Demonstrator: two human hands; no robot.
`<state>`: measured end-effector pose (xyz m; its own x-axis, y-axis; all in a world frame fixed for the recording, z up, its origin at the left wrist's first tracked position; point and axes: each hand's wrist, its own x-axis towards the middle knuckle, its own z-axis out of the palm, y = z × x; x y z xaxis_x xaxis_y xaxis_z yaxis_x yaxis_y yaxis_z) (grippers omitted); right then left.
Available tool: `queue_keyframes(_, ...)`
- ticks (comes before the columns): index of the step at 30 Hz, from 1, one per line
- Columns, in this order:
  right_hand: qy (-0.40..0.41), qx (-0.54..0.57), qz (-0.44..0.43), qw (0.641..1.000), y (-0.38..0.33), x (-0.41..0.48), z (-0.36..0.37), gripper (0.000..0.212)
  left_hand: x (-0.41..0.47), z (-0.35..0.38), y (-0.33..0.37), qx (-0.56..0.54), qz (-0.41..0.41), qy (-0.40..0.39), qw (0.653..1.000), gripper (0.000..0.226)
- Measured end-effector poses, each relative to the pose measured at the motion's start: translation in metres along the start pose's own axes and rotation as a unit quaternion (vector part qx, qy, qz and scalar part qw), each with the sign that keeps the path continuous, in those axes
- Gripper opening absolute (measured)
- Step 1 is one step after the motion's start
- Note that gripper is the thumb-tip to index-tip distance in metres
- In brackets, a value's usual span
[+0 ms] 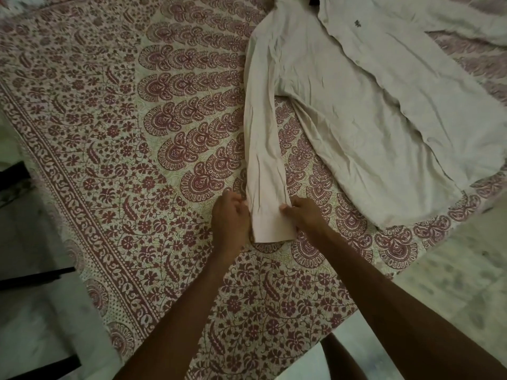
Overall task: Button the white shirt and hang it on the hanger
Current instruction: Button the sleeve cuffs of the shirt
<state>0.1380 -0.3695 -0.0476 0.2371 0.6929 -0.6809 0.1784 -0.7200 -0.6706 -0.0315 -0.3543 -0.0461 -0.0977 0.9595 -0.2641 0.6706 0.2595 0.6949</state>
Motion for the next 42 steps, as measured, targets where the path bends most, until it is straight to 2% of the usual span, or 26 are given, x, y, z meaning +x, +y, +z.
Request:
queue_keyframes(1, -0.006, -0.021, 0.009, 1.000, 0.004, 0.002, -0.002, 0.023, 0.008, 0.005, -0.001, -0.037, -0.053, -0.024, 0.998, 0.019)
queue_keyframes(2, -0.039, -0.007, 0.032, 0.999, 0.006, 0.004, -0.004, 0.020, 0.018, 0.009, 0.000, -0.093, -0.119, -0.085, 0.985, 0.030)
queue_keyframes(4, -0.130, 0.105, 0.086, 0.982, 0.008, 0.003, -0.006, 0.017, 0.033, 0.017, 0.000, -0.244, -0.241, -0.210, 0.915, 0.054)
queue_keyframes(5, -0.146, 0.144, 0.100, 0.974, 0.008, 0.000, -0.006, 0.017, 0.036, 0.023, -0.004, -0.294, -0.275, -0.233, 0.885, 0.059)
queue_keyframes(6, -0.132, 0.148, 0.099, 0.975, 0.008, -0.004, -0.006, 0.015, 0.037, 0.029, -0.006, -0.301, -0.279, -0.227, 0.883, 0.060)
queue_keyframes(9, 0.006, -0.008, 0.035, 0.999, 0.015, -0.008, -0.004, 0.019, 0.032, 0.034, -0.006, -0.141, -0.163, -0.108, 0.971, 0.040)
queue_keyframes(10, 0.020, -0.031, 0.022, 0.999, 0.019, -0.007, -0.004, 0.024, 0.029, 0.035, -0.009, -0.091, -0.134, -0.073, 0.984, 0.034)
queue_keyframes(15, 0.005, -0.054, 0.015, 0.998, 0.019, 0.004, -0.001, 0.025, 0.022, 0.032, -0.019, -0.002, -0.115, -0.054, 0.992, 0.043)
queue_keyframes(18, 0.037, -0.082, -0.023, 0.996, 0.007, 0.014, 0.000, 0.017, 0.027, 0.029, -0.009, 0.048, -0.084, 0.017, 0.995, 0.041)
queue_keyframes(21, 0.050, -0.097, -0.047, 0.993, 0.001, 0.023, 0.004, 0.025, 0.040, 0.024, 0.002, -0.002, -0.057, 0.045, 0.997, 0.027)
queue_keyframes(27, 0.115, -0.061, -0.078, 0.988, -0.024, 0.048, 0.011, 0.021, 0.103, 0.018, 0.021, -0.088, -0.078, -0.001, 0.993, 0.015)
queue_keyframes(30, 0.093, -0.090, -0.055, 0.990, -0.047, 0.070, 0.004, 0.008, 0.134, 0.008, 0.026, -0.007, -0.073, -0.104, 0.992, 0.006)
queue_keyframes(32, 0.047, -0.158, -0.021, 0.986, -0.055, 0.083, 0.000, 0.013, 0.144, 0.007, 0.022, 0.008, -0.087, -0.169, 0.982, 0.014)
queue_keyframes(33, 0.026, -0.175, -0.006, 0.984, -0.064, 0.090, -0.003, 0.015, 0.152, 0.007, 0.022, -0.007, -0.093, -0.178, 0.980, 0.020)
queue_keyframes(36, 0.024, -0.183, -0.017, 0.983, -0.091, 0.102, -0.012, 0.009, 0.174, 0.005, 0.025, -0.071, -0.105, -0.130, 0.983, 0.034)
queue_keyframes(39, 0.079, -0.174, -0.059, 0.980, -0.121, 0.117, -0.022, 0.003, 0.206, 0.004, 0.041, -0.128, -0.112, -0.092, 0.981, 0.023)
queue_keyframes(42, 0.111, -0.164, -0.116, 0.973, -0.150, 0.145, -0.029, 0.016, 0.243, 0.005, 0.069, -0.175, -0.138, -0.067, 0.973, 0.012)
